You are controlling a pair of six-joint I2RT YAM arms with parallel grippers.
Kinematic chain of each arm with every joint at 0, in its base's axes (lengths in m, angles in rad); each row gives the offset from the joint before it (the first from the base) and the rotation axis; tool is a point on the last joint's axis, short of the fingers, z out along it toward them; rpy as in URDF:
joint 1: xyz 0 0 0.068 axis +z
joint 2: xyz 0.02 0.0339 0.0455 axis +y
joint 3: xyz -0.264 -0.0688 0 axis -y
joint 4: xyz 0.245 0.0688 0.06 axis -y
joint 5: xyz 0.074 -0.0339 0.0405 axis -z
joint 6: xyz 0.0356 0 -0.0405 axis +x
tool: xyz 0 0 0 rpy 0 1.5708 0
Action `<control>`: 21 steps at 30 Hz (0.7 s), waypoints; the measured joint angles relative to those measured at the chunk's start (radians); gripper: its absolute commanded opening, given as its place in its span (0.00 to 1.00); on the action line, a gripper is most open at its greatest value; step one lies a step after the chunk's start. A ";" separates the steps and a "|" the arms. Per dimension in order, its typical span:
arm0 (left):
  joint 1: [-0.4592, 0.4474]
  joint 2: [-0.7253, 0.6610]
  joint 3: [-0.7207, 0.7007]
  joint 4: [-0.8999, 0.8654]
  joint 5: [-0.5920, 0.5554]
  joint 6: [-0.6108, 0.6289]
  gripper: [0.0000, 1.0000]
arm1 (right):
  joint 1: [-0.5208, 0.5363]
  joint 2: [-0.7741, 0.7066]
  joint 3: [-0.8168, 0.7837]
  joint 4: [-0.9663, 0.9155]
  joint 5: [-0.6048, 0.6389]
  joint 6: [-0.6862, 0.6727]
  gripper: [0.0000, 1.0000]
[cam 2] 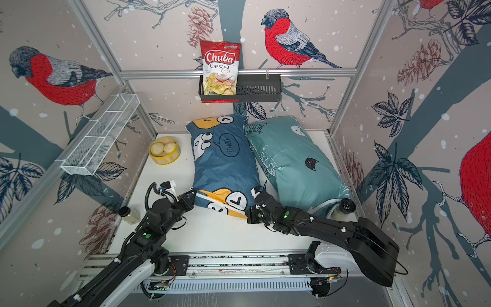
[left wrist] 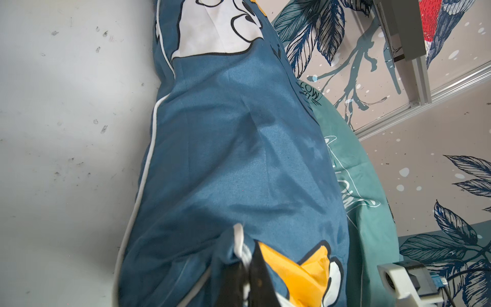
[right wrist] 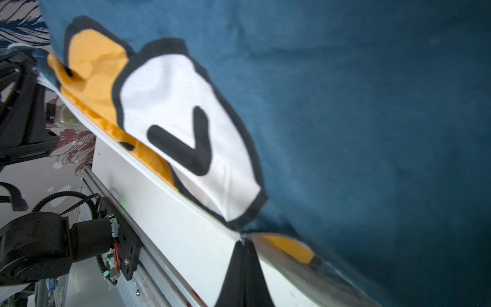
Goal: Zip up pillowcases
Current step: Zip the zipper on the pillowcase.
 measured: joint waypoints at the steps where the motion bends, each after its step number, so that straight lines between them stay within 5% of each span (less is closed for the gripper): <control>1: 0.007 -0.001 0.003 -0.003 0.001 0.007 0.00 | -0.009 -0.017 -0.012 -0.016 0.006 0.004 0.00; 13: 0.088 -0.009 0.035 -0.048 0.045 0.047 0.00 | -0.154 -0.219 -0.126 -0.148 0.026 0.029 0.00; 21: 0.164 -0.011 0.070 -0.073 0.059 0.076 0.00 | -0.188 -0.204 -0.143 -0.200 0.037 0.043 0.00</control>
